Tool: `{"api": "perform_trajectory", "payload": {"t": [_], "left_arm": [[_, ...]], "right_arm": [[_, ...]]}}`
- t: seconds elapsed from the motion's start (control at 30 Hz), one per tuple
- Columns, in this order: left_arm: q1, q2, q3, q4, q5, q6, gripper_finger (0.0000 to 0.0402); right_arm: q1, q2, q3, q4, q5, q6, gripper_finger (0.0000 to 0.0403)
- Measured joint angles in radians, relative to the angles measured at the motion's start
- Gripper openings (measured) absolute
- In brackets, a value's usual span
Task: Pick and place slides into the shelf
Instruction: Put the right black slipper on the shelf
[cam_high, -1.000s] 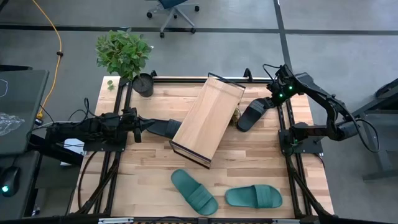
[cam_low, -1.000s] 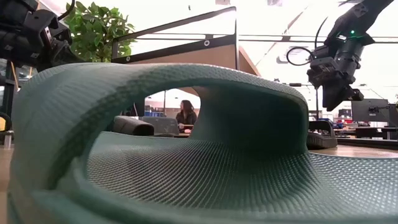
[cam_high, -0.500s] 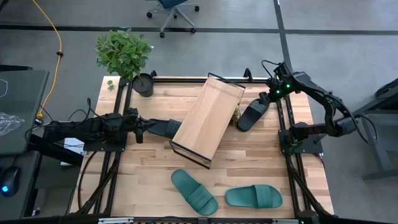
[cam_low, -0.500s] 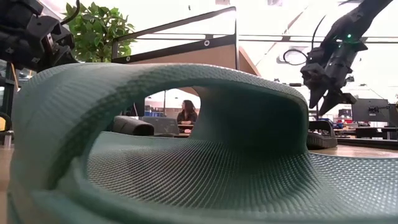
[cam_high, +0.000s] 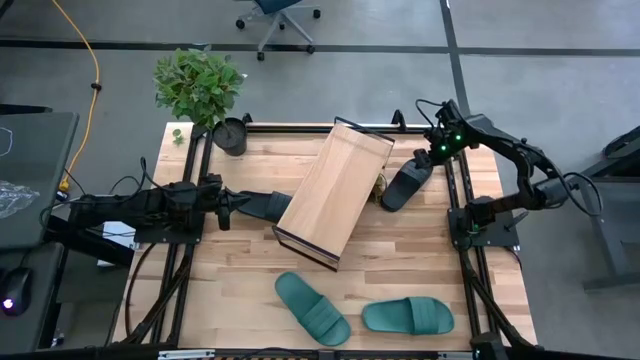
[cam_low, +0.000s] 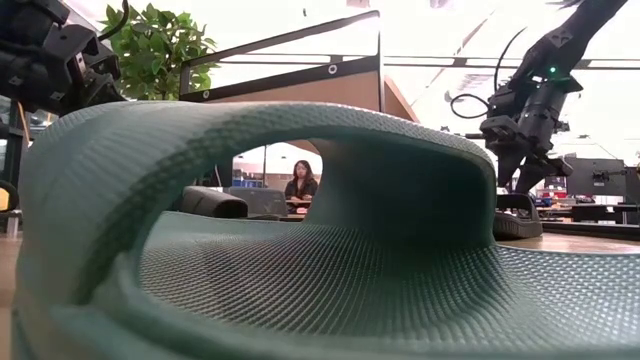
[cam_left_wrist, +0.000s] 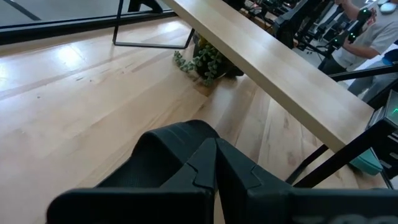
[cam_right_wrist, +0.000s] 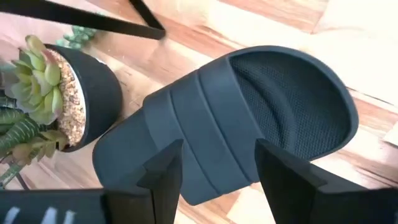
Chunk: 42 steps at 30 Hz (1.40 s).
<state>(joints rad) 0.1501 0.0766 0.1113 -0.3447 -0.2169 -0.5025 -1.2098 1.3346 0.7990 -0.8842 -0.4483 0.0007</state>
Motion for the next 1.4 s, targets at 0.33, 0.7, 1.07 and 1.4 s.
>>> {"api": "perform_trajectory", "payload": {"t": [0.33,0.7,1.07,1.4], "left_arm": [[0.000,0.000,0.000,0.000,0.000,0.000,0.0001],[0.000,0.000,0.000,0.000,0.000,0.001,0.0001],[0.000,0.000,0.000,0.000,-0.001,0.002,0.0001],[0.000,0.000,0.000,0.000,0.000,0.001,0.0001]], "right_arm": [[0.003,-0.022,0.000,-0.148,0.015,-0.111,0.0189],[0.198,-0.259,-0.035,-0.066,0.202,-0.013,0.0188],[0.447,-0.285,-0.049,-0.050,0.488,0.199,0.0188],[0.621,-0.191,-0.049,0.001,0.630,0.331,0.0188]]}}
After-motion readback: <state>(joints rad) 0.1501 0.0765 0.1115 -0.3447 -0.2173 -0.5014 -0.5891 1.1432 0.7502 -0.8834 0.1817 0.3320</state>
